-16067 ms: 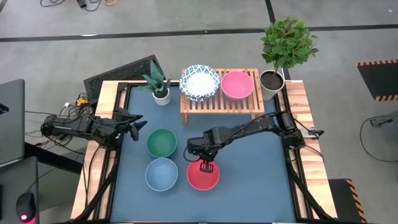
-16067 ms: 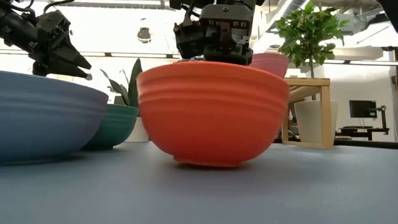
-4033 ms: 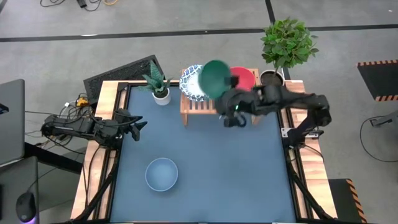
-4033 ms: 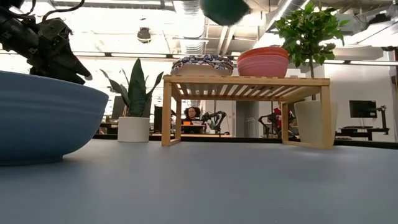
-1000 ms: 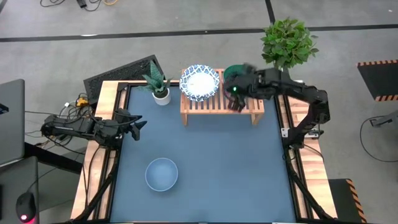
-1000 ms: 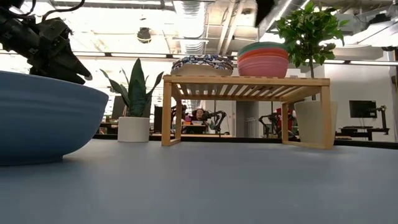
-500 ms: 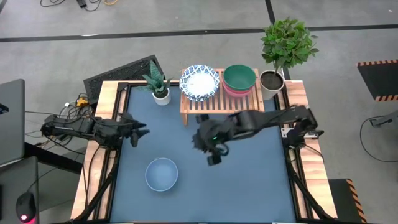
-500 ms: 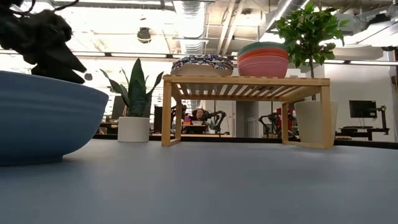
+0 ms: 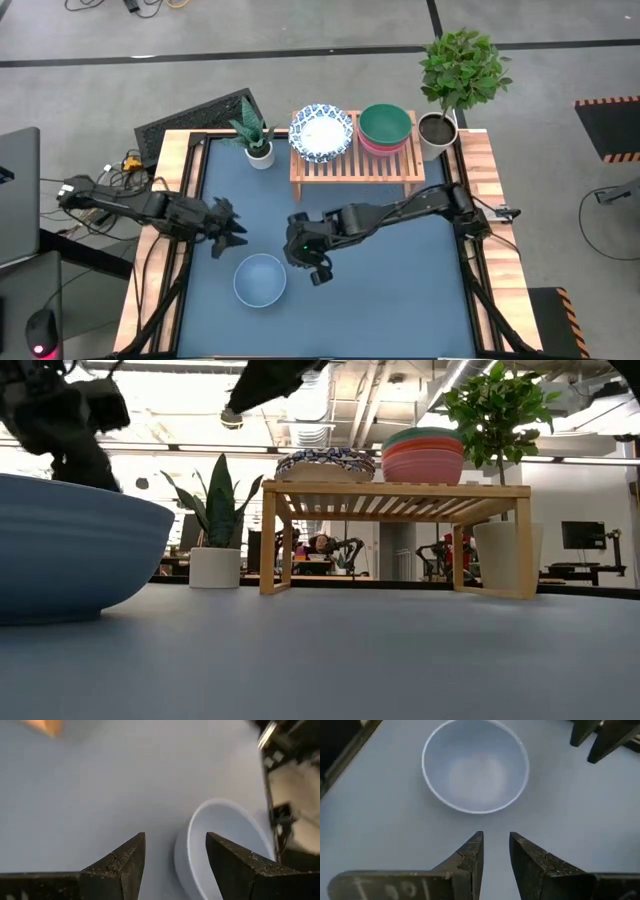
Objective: Place and stack bowls onto a shelf
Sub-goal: Stack the blue bowl on top of the green bowl on the shelf
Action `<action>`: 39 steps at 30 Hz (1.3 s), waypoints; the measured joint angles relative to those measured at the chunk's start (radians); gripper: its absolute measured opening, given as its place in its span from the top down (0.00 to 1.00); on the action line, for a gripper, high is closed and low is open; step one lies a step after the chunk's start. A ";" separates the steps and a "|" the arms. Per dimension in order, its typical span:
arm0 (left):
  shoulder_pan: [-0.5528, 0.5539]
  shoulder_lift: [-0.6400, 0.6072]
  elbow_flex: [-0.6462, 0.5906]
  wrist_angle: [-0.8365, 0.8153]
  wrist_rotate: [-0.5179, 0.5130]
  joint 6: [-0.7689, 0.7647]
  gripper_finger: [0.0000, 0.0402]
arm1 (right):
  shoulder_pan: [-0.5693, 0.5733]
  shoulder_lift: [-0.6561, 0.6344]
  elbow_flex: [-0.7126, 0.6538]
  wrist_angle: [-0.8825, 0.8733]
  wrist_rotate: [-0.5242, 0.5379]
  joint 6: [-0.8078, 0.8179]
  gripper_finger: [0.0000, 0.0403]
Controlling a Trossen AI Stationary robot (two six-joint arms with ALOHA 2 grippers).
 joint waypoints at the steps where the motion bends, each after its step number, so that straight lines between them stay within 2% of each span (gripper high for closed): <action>1: -0.009 0.034 0.000 0.003 0.009 -0.012 0.52 | 0.003 0.010 0.000 0.021 -0.001 -0.014 0.70; 8: -0.078 0.267 0.000 0.022 0.023 -0.057 0.52 | 0.007 0.016 0.000 0.030 -0.005 -0.005 0.70; 16: -0.134 0.436 0.000 0.163 0.005 -0.073 0.52 | -0.007 0.008 0.001 0.035 -0.004 -0.002 0.70; 20: -0.137 0.469 0.000 0.201 0.002 -0.084 0.52 | -0.018 0.008 0.001 0.036 -0.004 0.028 0.70; 24: -0.120 0.468 0.000 0.334 -0.087 -0.083 0.52 | -0.023 0.008 0.001 0.034 -0.004 0.060 0.70; 30: -0.082 0.464 0.000 0.485 -0.060 0.017 0.52 | -0.017 0.008 0.001 0.028 -0.004 0.091 0.70; 33: -0.053 0.463 0.032 0.440 -0.013 0.064 0.52 | -0.013 0.008 0.001 0.024 -0.004 0.091 0.70; 36: -0.040 0.463 0.094 0.280 0.075 0.104 0.52 | -0.013 0.008 0.001 0.021 -0.004 0.092 0.70; 39: -0.067 0.467 0.120 0.168 0.070 0.116 0.52 | -0.014 0.008 0.001 0.020 -0.004 0.093 0.70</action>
